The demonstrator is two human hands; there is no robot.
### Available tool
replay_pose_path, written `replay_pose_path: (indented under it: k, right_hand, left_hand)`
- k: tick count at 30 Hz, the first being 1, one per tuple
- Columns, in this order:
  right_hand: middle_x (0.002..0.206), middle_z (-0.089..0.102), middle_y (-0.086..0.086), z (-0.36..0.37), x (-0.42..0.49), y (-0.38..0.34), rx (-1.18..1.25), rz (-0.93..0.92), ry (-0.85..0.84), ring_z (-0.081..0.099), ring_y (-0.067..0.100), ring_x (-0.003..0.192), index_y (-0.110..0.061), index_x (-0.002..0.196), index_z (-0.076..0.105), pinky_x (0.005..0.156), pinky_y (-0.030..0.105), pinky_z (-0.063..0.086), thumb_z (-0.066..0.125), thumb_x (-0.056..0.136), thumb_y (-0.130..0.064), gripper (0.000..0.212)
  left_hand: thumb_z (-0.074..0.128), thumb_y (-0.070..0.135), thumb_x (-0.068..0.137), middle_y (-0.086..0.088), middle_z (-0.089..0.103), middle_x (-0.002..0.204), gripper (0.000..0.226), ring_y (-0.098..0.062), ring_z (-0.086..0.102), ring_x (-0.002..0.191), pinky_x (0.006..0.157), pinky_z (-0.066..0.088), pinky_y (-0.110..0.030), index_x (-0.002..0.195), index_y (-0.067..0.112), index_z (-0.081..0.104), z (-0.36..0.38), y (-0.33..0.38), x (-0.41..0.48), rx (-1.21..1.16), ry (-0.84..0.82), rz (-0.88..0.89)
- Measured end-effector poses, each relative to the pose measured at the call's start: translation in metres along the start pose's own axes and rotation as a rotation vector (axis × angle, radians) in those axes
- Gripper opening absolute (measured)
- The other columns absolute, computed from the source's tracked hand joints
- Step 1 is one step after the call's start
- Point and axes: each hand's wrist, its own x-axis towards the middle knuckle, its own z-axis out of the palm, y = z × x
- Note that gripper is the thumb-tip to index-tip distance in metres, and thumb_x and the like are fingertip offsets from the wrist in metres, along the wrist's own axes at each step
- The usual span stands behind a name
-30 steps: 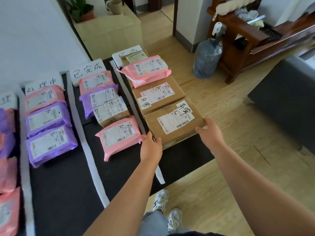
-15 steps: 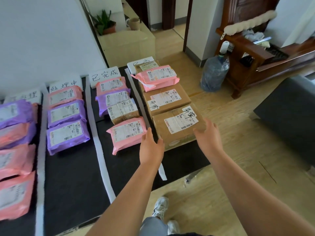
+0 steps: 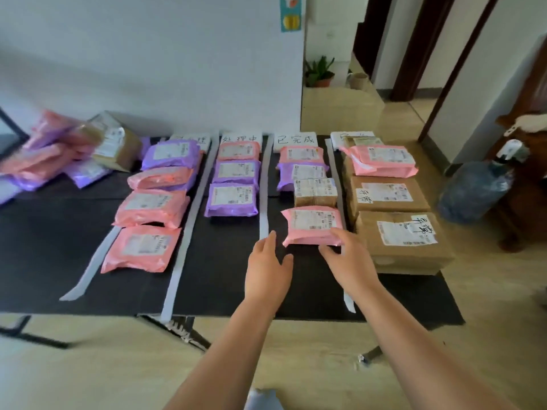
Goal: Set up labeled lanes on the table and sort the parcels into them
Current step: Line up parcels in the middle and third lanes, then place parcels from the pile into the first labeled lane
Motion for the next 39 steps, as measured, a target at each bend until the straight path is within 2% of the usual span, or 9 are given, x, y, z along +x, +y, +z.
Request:
replay_pose_path:
  k: [4,7,9,17,20,25,32,36,39]
  right_hand:
    - [0.144,0.049,0.0,0.034,-0.016,-0.052,0.003,-0.137,-0.104,0.046,0.015,0.13,-0.022,0.139,0.051,0.095,0.023,0.035,0.063,0.096,-0.029,0.045]
    - [0.144,0.049,-0.001,0.067,-0.027,-0.091,-0.008,-0.19,-0.166,0.049,0.015,0.129,-0.023,0.14,0.05,0.098,0.027,0.04,0.062,0.096,-0.029,0.046]
    - [0.144,0.05,-0.002,0.096,-0.035,-0.12,0.008,-0.222,-0.187,0.051,0.015,0.128,-0.025,0.139,0.052,0.104,0.032,0.045,0.062,0.096,-0.029,0.045]
    - [0.143,0.051,-0.003,0.256,-0.118,-0.245,-0.012,-0.333,-0.344,0.049,0.015,0.13,-0.023,0.138,0.053,0.102,0.026,0.038,0.062,0.097,-0.028,0.042]
    - [0.14,0.052,-0.003,0.309,-0.153,-0.287,0.005,-0.371,-0.4,0.048,0.014,0.129,-0.023,0.137,0.054,0.097,0.021,0.034,0.061,0.097,-0.027,0.04]
    - [0.136,0.055,-0.001,0.375,-0.181,-0.349,0.038,-0.412,-0.467,0.049,0.012,0.125,-0.018,0.135,0.056,0.096,0.021,0.037,0.06,0.097,-0.022,0.039]
    - [0.138,0.053,-0.005,0.434,-0.164,-0.407,0.021,-0.433,-0.483,0.048,0.012,0.13,-0.021,0.136,0.056,0.098,0.021,0.036,0.06,0.097,-0.024,0.038]
    - [0.14,0.051,-0.004,0.474,-0.134,-0.443,0.049,-0.406,-0.478,0.048,0.012,0.13,-0.024,0.135,0.055,0.098,0.027,0.043,0.06,0.098,-0.025,0.038]
    - [0.14,0.051,-0.004,0.506,-0.104,-0.474,0.077,-0.399,-0.48,0.048,0.011,0.129,-0.025,0.135,0.055,0.092,0.023,0.041,0.06,0.097,-0.025,0.038]
  left_hand:
    - [0.055,0.032,0.099,0.005,0.029,0.157,0.065,0.0,0.055,0.095,0.085,0.047,-0.022,0.155,0.028,0.023,-0.053,-0.038,-0.003,-0.047,0.097,-0.078]
    - [0.054,0.033,0.1,0.005,0.027,0.159,0.064,-0.011,0.046,0.131,0.099,0.043,-0.028,0.155,0.028,0.023,-0.097,-0.073,-0.005,-0.06,0.154,-0.126]
    - [0.054,0.034,0.1,0.003,0.028,0.159,0.063,-0.017,0.036,0.142,0.108,0.038,-0.032,0.155,0.027,0.026,-0.131,-0.104,-0.005,-0.062,0.192,-0.145]
    - [0.056,0.029,0.098,0.0,0.042,0.148,0.054,-0.021,0.047,0.129,0.106,0.044,-0.037,0.148,0.02,0.039,-0.28,-0.252,-0.025,0.024,0.269,-0.2]
    - [0.056,0.031,0.099,0.001,0.041,0.148,0.054,-0.018,0.052,0.12,0.101,0.049,-0.035,0.149,0.021,0.038,-0.327,-0.302,-0.034,0.043,0.289,-0.246]
    - [0.053,0.033,0.1,0.0,0.036,0.151,0.054,-0.016,0.051,0.122,0.098,0.046,-0.032,0.15,0.022,0.036,-0.392,-0.374,-0.035,-0.002,0.306,-0.282]
    - [0.053,0.035,0.1,0.003,0.037,0.151,0.053,-0.016,0.052,0.121,0.1,0.05,-0.037,0.15,0.026,0.035,-0.447,-0.419,0.001,-0.025,0.336,-0.317]
    - [0.053,0.033,0.1,0.003,0.037,0.152,0.053,-0.016,0.049,0.126,0.102,0.047,-0.032,0.15,0.026,0.035,-0.48,-0.441,0.042,-0.008,0.331,-0.297]
    - [0.053,0.033,0.1,0.004,0.035,0.153,0.054,-0.011,0.053,0.117,0.095,0.047,-0.027,0.151,0.028,0.035,-0.512,-0.454,0.085,0.021,0.331,-0.299]
